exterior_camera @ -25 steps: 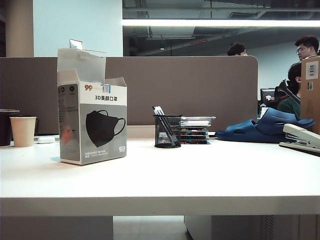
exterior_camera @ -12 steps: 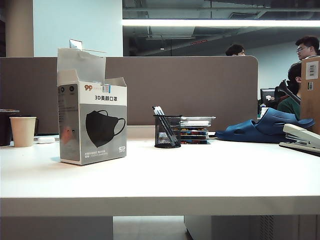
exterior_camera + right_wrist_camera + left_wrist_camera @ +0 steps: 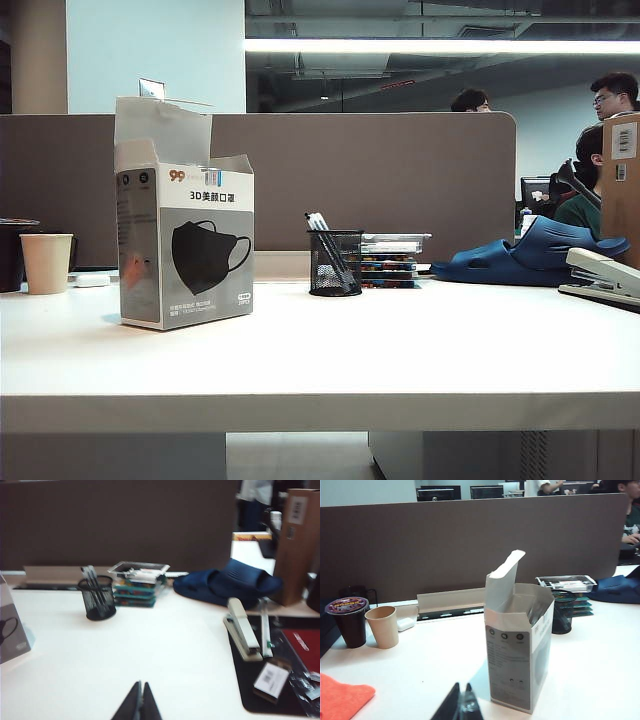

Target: Put the mask into the mask box.

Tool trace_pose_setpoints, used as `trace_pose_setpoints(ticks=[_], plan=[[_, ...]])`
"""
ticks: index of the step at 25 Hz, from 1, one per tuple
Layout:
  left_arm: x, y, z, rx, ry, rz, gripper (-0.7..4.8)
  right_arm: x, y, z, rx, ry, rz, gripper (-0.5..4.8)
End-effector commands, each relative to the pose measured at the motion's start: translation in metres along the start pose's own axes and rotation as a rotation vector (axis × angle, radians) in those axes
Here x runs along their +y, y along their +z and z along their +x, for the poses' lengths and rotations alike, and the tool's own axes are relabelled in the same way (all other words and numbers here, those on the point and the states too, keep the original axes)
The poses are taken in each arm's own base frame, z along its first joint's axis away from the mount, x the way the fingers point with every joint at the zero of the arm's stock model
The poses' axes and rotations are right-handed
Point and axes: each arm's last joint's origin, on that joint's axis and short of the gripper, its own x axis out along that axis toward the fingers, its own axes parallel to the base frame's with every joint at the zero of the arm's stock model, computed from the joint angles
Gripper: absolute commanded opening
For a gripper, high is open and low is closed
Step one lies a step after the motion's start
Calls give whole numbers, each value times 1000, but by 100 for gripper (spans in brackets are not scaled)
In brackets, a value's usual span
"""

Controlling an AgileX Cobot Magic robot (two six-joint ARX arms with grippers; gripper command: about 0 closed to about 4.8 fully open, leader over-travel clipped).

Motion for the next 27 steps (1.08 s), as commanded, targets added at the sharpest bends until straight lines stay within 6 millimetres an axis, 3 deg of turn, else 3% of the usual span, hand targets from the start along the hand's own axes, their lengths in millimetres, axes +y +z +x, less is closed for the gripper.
trace_pose_setpoints(ticks=[1,8,12,19,27], plan=[[1,-10,8,-51,40,6,-6,0,-6,8,-97,31,-9,-6],[2,-52,24,-7,105,-45,-6,-5,-41,27,-93,29,-5,-6],[2,-65,28,-57,103,-59,-6,-7,-64,36,-74,22,-5,-6],[2,-71,30,-70,105,-57,-6,-9,-83,42,-93,20,-10,-6],[1,-88,32,-14,101,-63,-6,-9,-88,43,-76,19,-11,-6]])
